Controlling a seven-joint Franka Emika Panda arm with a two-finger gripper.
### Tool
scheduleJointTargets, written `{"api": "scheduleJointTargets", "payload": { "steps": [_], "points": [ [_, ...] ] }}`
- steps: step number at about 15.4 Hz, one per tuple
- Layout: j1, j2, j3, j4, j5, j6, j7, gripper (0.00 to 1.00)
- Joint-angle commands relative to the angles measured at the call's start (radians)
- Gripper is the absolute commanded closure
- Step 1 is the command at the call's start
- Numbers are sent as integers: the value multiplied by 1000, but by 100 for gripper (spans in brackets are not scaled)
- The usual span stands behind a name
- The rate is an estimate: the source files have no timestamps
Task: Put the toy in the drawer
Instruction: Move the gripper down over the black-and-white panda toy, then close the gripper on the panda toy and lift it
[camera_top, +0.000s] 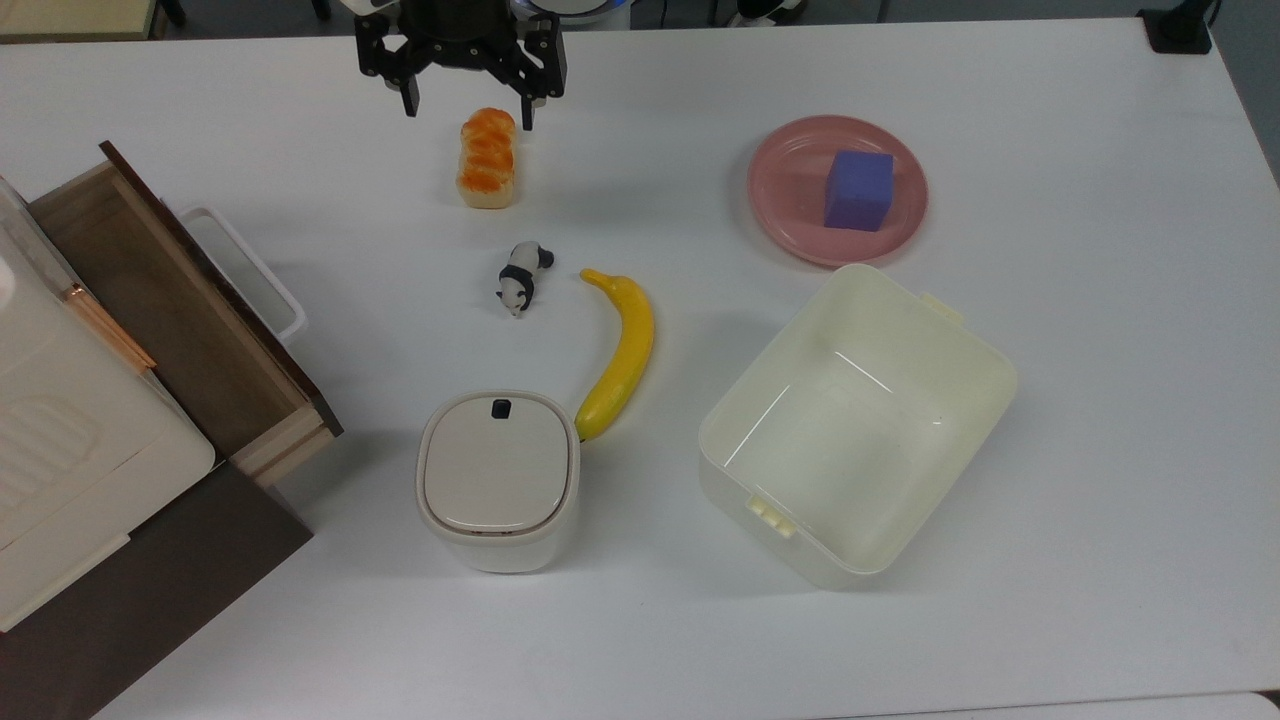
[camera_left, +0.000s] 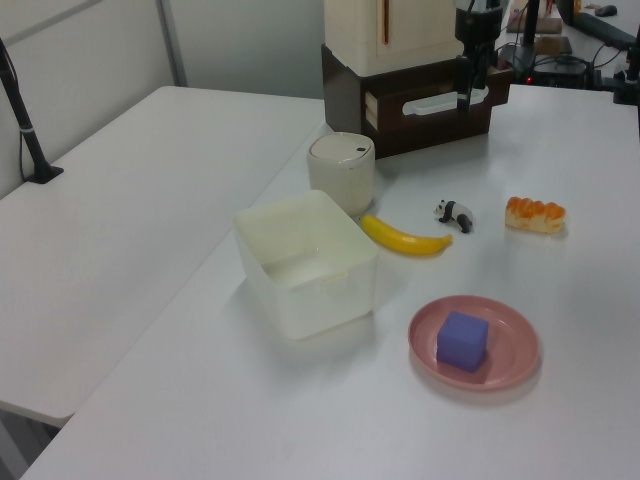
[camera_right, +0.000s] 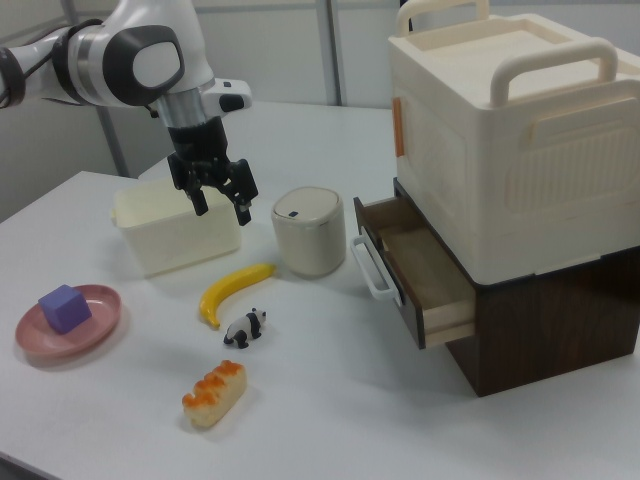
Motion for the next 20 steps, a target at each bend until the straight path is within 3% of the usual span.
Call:
{"api": "scheduleJointTargets", "payload": {
  "steps": [1,9,14,20],
  "points": [
    [16,6,-13,-23,25,-12,1,0],
    [19,20,-13,-224,39,204,33,0],
    [22,158,8,-250,48,345,164,0],
    [19,236,8,-248,29,394,164,21]
  ]
}}
